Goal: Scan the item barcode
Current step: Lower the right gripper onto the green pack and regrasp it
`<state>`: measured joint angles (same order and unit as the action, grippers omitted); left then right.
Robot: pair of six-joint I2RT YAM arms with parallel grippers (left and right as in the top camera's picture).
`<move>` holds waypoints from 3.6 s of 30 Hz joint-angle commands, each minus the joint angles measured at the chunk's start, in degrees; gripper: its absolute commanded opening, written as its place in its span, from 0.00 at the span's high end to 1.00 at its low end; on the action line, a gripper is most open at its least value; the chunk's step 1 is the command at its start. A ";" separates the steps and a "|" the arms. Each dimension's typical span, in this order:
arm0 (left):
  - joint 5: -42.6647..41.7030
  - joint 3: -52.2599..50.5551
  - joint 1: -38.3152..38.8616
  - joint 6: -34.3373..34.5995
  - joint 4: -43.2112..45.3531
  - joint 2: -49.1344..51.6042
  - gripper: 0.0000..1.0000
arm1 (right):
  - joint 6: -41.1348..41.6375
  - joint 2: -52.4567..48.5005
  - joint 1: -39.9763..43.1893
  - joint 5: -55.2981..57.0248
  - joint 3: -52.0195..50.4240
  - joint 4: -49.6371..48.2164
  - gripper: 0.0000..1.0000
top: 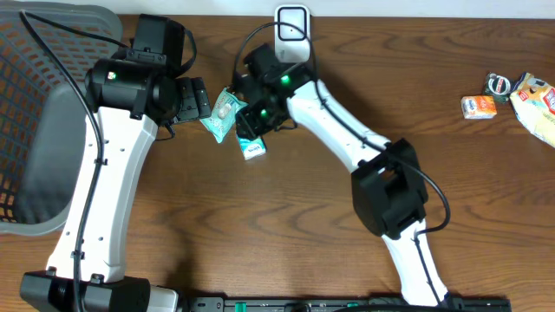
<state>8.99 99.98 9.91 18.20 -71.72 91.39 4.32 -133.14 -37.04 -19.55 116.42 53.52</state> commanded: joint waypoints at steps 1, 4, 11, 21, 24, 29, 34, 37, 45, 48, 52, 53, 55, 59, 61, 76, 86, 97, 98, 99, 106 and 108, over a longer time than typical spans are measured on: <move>0.70 -0.17 -0.09 0.52 -0.09 -0.09 0.02 | 5.38 0.79 -1.95 8.28 0.76 -0.42 0.55; 0.70 -0.17 -0.09 0.52 -0.09 -0.09 0.02 | 7.93 0.79 -2.89 9.14 0.17 -1.40 0.55; 0.70 -0.17 -0.09 0.52 -0.09 -0.09 0.02 | 11.10 0.79 -3.72 9.11 -3.76 -5.60 0.50; 0.70 -0.17 -0.09 0.52 -0.09 -0.09 0.02 | 11.06 0.79 -4.61 9.14 -10.43 -11.96 0.42; 0.70 -0.17 -0.09 0.52 -0.09 -0.09 0.02 | 10.86 0.79 -4.87 10.12 -12.79 -14.47 0.50; 0.70 -0.17 -0.09 0.52 -0.09 -0.09 0.02 | 11.45 0.79 -4.61 22.82 -13.75 -13.31 0.73; 0.70 -0.17 -0.09 0.52 -0.09 -0.09 0.02 | 14.99 0.79 -2.67 33.40 -13.68 -9.14 0.87; 0.70 -0.17 -0.09 0.52 -0.09 -0.09 0.02 | 14.99 1.05 -0.81 33.53 -12.92 -6.71 0.83; 0.70 -0.17 -0.09 0.52 -0.09 -0.09 0.02 | 14.95 3.69 0.85 31.76 -8.50 -0.39 0.54; 0.70 -0.17 -0.09 0.52 -0.09 -0.09 0.02 | 14.93 4.85 -0.11 30.91 -8.35 -0.37 0.51; 0.70 -0.17 -0.09 0.52 -0.09 -0.09 0.02 | 14.95 4.83 -1.73 30.99 -8.39 -0.59 0.52; 0.70 -0.17 -0.09 0.52 -0.09 -0.09 0.02 | 14.95 4.68 -2.12 31.04 -8.46 -0.76 0.53; 0.70 -0.17 -0.09 0.52 -0.09 -0.09 0.02 | 15.15 4.55 -2.82 31.04 -8.50 -1.09 0.56; 0.70 -0.17 -0.09 0.52 -0.09 -0.09 0.02 | 17.53 3.63 -3.85 34.16 -8.63 -1.46 0.59; 0.70 -0.17 -0.09 0.52 -0.09 -0.09 0.02 | 17.53 3.04 -3.89 37.05 -8.66 -1.01 0.55; 0.70 -0.17 -0.09 0.52 -0.09 -0.09 0.02 | 17.81 2.71 -3.78 41.33 -8.92 -0.48 0.47; 0.70 -0.17 -0.09 0.52 -0.09 -0.09 0.02 | 18.38 2.71 -2.08 38.38 -14.60 -5.66 0.56; 0.70 -0.17 -0.09 0.52 -0.09 -0.09 0.02 | 18.40 2.71 -0.83 37.40 -16.26 -6.86 0.62; 0.70 -0.17 -0.09 0.52 -0.09 -0.09 0.02 | 18.40 2.71 -0.68 37.38 -16.79 -7.48 0.63; 0.70 -0.17 -0.09 0.52 -0.09 -0.09 0.02 | 18.40 2.71 -0.55 37.38 -17.40 -8.20 0.67; 0.70 -0.17 -0.09 0.52 -0.09 -0.09 0.02 | 18.36 2.73 -0.39 37.16 -20.17 -11.26 0.99; 0.70 -0.17 -0.09 0.52 -0.09 -0.09 0.02 | 18.36 2.75 -0.39 36.30 -19.58 -10.69 0.99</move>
<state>8.99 99.98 9.91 18.20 -71.72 91.39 22.20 -129.25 -38.06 18.87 98.10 42.19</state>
